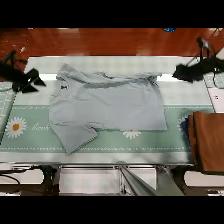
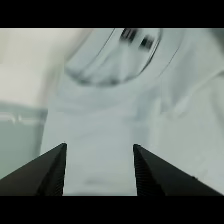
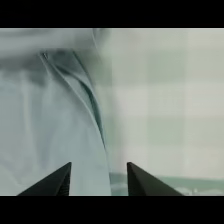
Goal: Fold the shirts.
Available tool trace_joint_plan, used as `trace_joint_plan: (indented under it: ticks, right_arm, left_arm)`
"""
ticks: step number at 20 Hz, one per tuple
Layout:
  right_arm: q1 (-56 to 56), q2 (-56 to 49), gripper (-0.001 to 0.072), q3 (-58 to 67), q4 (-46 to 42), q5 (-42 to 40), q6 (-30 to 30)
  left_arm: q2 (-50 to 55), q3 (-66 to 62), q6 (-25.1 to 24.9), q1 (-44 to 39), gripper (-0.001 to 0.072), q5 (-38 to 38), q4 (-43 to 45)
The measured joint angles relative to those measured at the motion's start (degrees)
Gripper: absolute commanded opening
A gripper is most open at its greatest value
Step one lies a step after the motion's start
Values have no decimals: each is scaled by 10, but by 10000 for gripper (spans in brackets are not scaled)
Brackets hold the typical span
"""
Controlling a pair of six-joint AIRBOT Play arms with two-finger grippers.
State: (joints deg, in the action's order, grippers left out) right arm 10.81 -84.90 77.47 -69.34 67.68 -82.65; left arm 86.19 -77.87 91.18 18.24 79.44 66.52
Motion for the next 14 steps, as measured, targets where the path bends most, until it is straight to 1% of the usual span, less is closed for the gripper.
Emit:
trace_joint_plan:
  ticks: [2, 4, 6, 8, 11, 14]
  right_arm:
    - [21, 63, 407, -110, 7, -10, 3]
    - [48, 135, 407, -220, 44, -26, 18]
    - [73, 208, 407, -313, 73, -37, 31]
    - [89, 275, 407, -382, 91, -38, 37]
    - [99, 338, 407, -442, 116, -33, 40]
    - [103, 364, 407, -468, 143, -30, 40]
  left_arm:
    - [-42, 97, -41, 43, 506, 0, -56]
    - [-78, 190, -86, 94, 506, -16, -104]
    - [-97, 263, -118, 144, 506, -20, -131]
    - [-108, 314, -139, 185, 506, -28, -143]
    - [-113, 357, -165, 207, 505, -54, -158]
    - [-104, 375, -177, 184, 505, -80, -166]
